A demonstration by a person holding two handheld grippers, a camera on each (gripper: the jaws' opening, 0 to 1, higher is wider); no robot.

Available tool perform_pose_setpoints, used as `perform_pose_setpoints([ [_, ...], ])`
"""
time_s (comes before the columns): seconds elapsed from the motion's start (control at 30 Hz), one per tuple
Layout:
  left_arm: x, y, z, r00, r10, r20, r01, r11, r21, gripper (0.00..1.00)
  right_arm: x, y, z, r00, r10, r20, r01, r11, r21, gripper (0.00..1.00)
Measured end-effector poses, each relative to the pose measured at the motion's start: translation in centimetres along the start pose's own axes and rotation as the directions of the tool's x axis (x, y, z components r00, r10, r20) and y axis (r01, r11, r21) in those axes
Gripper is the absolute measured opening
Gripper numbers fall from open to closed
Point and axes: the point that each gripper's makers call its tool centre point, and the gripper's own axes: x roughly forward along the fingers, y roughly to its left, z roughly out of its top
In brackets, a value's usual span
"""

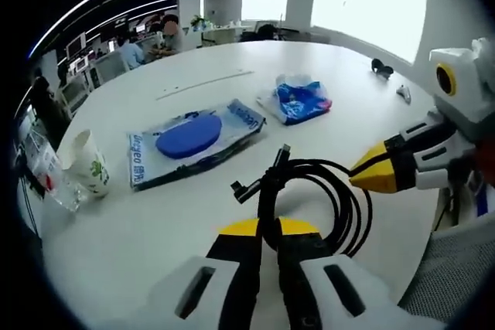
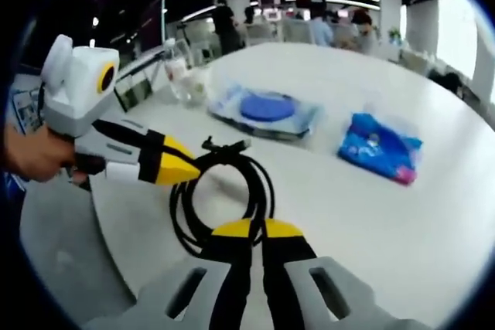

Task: Arrange the tabletop items into an orderly group along one side of the table until the central work area is clear of visible clutter.

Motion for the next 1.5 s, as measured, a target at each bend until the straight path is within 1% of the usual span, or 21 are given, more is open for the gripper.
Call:
perform_pose_setpoints([
  [0.17,0.2,1.2,-0.4,1.000,0.001,-0.021,-0.001,1.000,-0.005,0.04,1.2,0.6,0.3,1.000,0.012,-0.012,-0.012,1.000,-0.010,0.00],
  [0.37,0.3,2.5,-1.3,0.999,0.008,-0.040,-0.009,1.000,-0.018,0.04,2.3,1.5,0.4,0.999,0.028,-0.024,-0.029,0.999,-0.016,0.00],
  [0.6,0.4,2.8,-1.4,0.999,0.002,-0.044,-0.003,1.000,-0.019,0.05,3.0,1.4,0.5,0.999,0.029,-0.032,-0.030,0.999,-0.019,0.00],
  [0.77,0.8,3.6,-1.3,0.999,0.001,-0.048,-0.001,1.000,-0.009,0.05,3.7,1.5,0.8,0.999,0.029,-0.040,-0.030,0.999,-0.030,0.00],
  [0.87,1.1,4.0,-1.5,0.998,-0.006,-0.063,0.005,1.000,-0.010,0.05,4.1,1.5,0.9,0.999,0.029,-0.045,-0.031,0.999,-0.044,0.00],
  [1.13,1.9,4.4,-1.8,0.997,-0.023,-0.079,0.023,1.000,-0.011,0.06,5.2,1.1,0.5,0.997,0.025,-0.073,-0.030,0.997,-0.070,0.01],
  [1.37,2.3,4.6,-1.5,0.997,-0.028,-0.076,0.028,1.000,-0.010,0.06,5.7,0.8,0.2,0.996,0.022,-0.083,-0.028,0.998,-0.065,0.01],
  [1.5,2.2,4.8,-1.6,0.997,-0.025,-0.073,0.024,1.000,-0.015,0.07,6.1,0.7,0.5,0.997,0.024,-0.076,-0.030,0.997,-0.070,0.01],
])
